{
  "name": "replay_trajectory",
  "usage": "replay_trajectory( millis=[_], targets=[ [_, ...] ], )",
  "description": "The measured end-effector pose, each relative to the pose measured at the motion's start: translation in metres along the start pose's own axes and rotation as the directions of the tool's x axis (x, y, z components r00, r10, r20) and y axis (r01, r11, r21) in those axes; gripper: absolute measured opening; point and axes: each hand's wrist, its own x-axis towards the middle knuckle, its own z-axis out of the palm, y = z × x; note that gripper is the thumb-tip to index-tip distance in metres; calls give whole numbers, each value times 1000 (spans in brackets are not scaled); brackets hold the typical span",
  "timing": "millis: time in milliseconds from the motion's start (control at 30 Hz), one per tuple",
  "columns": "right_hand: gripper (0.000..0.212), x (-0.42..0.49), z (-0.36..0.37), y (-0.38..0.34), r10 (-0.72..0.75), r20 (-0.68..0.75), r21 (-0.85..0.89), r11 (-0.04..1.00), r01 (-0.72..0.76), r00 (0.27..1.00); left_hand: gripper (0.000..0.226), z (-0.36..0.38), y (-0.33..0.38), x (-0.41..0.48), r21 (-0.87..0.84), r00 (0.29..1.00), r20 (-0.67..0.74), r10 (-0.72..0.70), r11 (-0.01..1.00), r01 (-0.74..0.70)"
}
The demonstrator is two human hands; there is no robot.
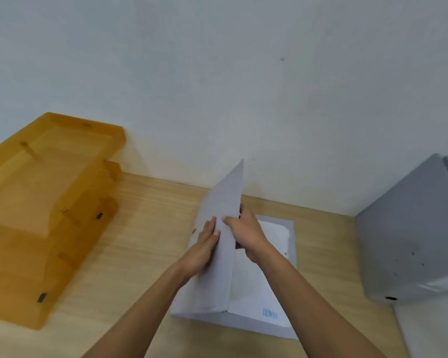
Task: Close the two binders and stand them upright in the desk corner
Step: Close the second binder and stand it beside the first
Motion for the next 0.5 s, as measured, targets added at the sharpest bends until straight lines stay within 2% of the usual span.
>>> replay_trajectory(
  millis=[100,167,233,333,400,467,500],
  targets=[
    [28,-4,-44,22,16,-41,9,1000,-15,999,67,13,-18,16,194,995,-38,-88,976,94],
    [29,-6,-70,41,52,-69,34,998,-50,996,72,18,-30,22,221,986,-100,-136,963,155],
    [35,-8,-94,64,103,-84,107,990,-94,991,74,24,-40,24,187,975,-181,-126,969,160],
    [38,-12,-119,100,163,-150,159,977,-139,975,59,30,-53,24,27,946,-281,-159,984,174],
    [47,-16,-128,120,175,-235,24,984,-175,956,53,34,-60,22,-22,930,-287,-228,973,231],
    [69,-19,-131,135,139,-295,-244,946,-215,945,54,38,-67,20,-27,922,-282,-263,963,267],
    [80,-20,-131,140,107,-270,-373,905,-206,957,52,41,-69,20,-24,921,-283,-266,962,271]
  ],
)
